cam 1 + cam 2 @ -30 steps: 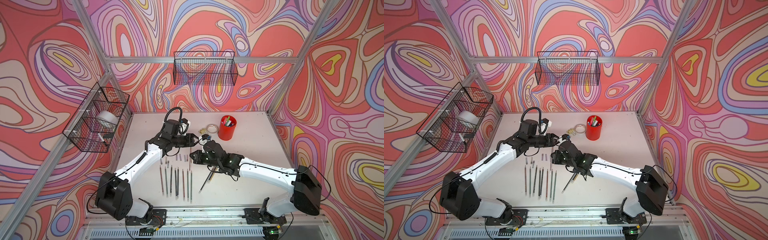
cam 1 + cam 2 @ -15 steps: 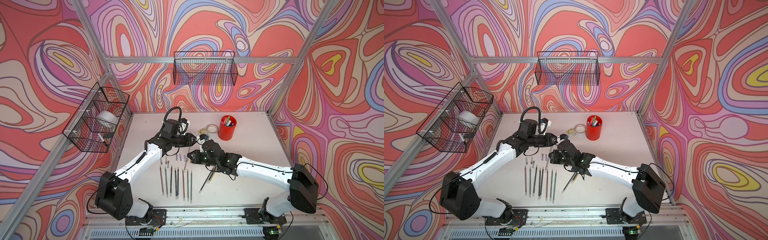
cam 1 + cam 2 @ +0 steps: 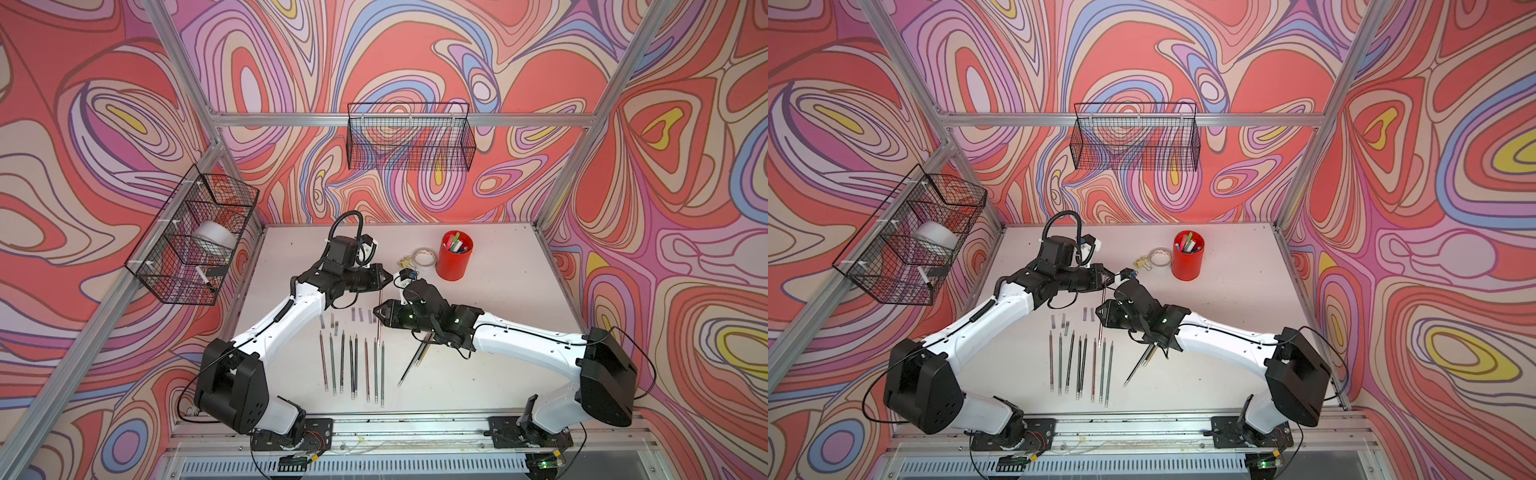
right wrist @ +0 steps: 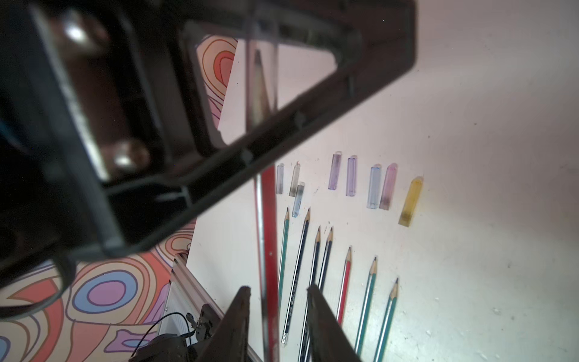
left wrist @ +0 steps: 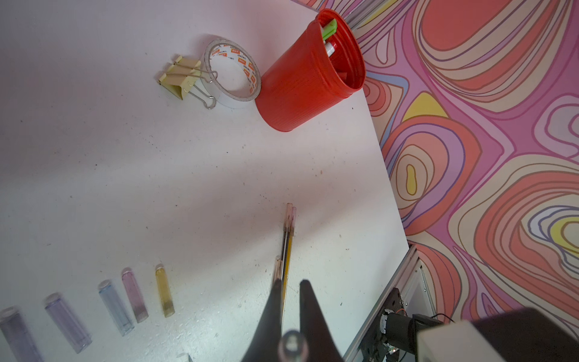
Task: Remove the protective cover of the pencils
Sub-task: Remove the protective sleeve from the pencil.
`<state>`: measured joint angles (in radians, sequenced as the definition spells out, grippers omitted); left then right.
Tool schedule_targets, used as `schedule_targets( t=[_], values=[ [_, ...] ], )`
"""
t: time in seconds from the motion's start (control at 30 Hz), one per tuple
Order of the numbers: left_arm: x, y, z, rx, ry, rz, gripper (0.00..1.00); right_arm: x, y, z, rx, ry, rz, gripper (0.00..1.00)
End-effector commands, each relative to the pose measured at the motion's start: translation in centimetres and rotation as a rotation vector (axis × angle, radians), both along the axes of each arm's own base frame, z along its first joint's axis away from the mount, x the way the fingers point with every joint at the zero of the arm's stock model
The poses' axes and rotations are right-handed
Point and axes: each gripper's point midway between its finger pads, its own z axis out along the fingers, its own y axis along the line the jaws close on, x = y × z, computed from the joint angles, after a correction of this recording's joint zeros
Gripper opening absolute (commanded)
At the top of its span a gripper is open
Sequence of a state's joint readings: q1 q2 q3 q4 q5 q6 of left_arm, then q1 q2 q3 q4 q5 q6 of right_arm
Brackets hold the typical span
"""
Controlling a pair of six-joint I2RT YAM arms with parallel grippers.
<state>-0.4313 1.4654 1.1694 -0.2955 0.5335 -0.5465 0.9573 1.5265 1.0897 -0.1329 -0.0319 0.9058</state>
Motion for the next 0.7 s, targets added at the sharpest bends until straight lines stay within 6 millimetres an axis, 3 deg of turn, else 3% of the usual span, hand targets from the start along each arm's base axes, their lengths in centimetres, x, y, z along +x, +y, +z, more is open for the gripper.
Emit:
schedule_targets(
  t=[0.0, 0.1, 0.17, 0.27, 0.67],
  values=[
    [0.2, -0.3, 0.4, -0.003, 0.001, -0.009, 0.00, 0.5, 0.1, 0.1, -0.028, 0.003, -0.020, 0.39],
    [0.1, -0.2, 0.3, 0.001, 0.002, -0.007, 0.00, 0.7, 0.4, -0.2, -0.041, 0.010, -0.019, 0.31],
    [0.2, -0.2, 0.3, 0.002, 0.003, -0.006, 0.00, 0.7, 0.4, -0.4, -0.042, 0.016, -0.020, 0.14],
    [0.2, -0.2, 0.2, 0.004, 0.006, -0.005, 0.00, 0.5, 0.3, -0.5, -0.038, 0.020, -0.019, 0.00],
    [0.4, 0.2, -0.4, 0.038, 0.018, 0.015, 0.00, -2.2, -0.6, -2.0, -0.033, 0.073, 0.027, 0.00]
  ],
)
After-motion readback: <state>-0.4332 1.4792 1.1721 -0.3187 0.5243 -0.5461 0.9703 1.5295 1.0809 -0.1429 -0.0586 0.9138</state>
